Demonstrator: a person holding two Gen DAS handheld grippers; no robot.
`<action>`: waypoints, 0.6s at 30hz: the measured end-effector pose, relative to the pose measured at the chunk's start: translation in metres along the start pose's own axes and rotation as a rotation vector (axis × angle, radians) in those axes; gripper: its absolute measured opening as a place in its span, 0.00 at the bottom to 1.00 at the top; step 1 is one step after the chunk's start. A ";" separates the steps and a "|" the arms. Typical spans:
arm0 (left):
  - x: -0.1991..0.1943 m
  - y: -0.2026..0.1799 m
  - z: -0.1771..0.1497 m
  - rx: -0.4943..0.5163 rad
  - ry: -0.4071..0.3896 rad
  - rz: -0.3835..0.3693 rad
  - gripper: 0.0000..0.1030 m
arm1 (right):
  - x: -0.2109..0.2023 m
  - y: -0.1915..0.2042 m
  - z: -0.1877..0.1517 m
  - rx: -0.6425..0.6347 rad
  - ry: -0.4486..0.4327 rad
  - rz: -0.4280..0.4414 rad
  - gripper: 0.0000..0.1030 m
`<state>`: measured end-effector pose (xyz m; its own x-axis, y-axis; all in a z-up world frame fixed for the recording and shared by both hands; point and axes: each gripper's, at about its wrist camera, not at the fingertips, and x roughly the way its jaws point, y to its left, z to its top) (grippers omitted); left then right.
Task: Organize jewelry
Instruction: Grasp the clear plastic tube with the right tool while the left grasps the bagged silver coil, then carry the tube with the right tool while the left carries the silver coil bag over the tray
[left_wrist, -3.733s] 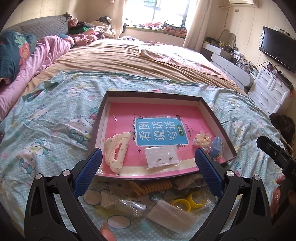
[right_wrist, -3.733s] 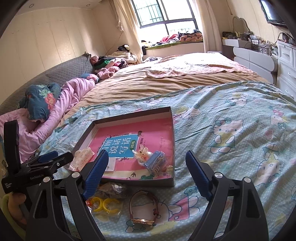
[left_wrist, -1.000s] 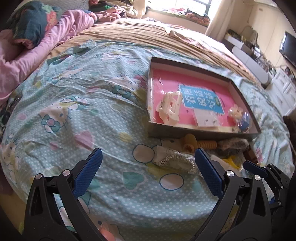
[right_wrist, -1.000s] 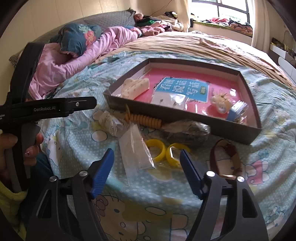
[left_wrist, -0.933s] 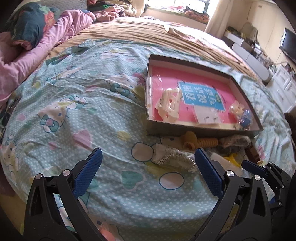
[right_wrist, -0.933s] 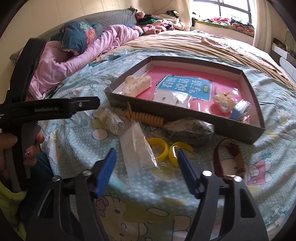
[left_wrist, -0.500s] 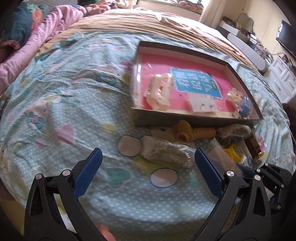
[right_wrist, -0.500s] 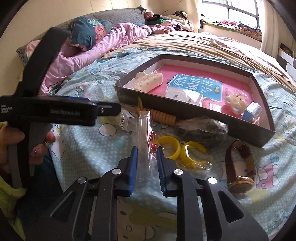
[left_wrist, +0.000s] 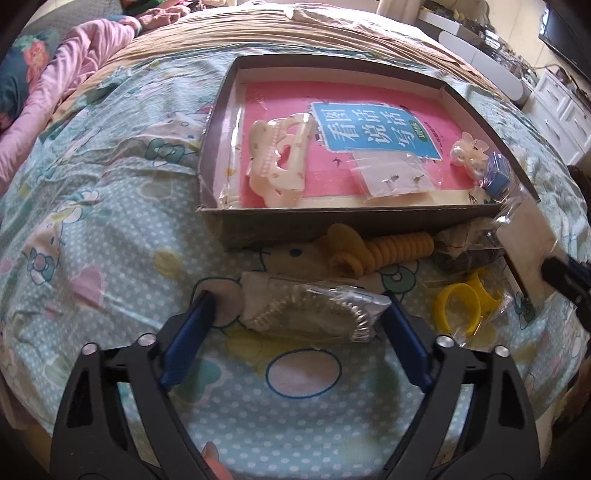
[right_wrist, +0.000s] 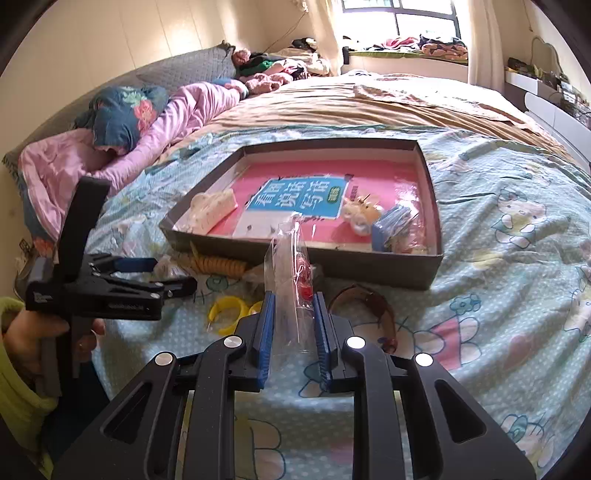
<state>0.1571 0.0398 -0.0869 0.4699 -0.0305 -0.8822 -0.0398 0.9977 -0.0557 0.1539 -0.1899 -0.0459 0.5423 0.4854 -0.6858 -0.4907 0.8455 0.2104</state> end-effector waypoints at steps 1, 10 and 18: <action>0.000 -0.002 0.000 0.008 -0.003 -0.005 0.65 | -0.001 -0.001 0.001 0.003 -0.003 0.002 0.19; -0.023 0.001 -0.002 -0.013 -0.092 -0.017 0.60 | -0.005 0.003 0.005 -0.001 -0.014 0.018 0.19; -0.051 0.018 -0.005 -0.105 -0.187 -0.026 0.60 | -0.007 0.012 0.006 -0.018 -0.022 0.036 0.19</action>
<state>0.1281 0.0590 -0.0453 0.6271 -0.0347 -0.7782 -0.1126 0.9845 -0.1346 0.1483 -0.1824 -0.0344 0.5387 0.5207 -0.6623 -0.5225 0.8232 0.2222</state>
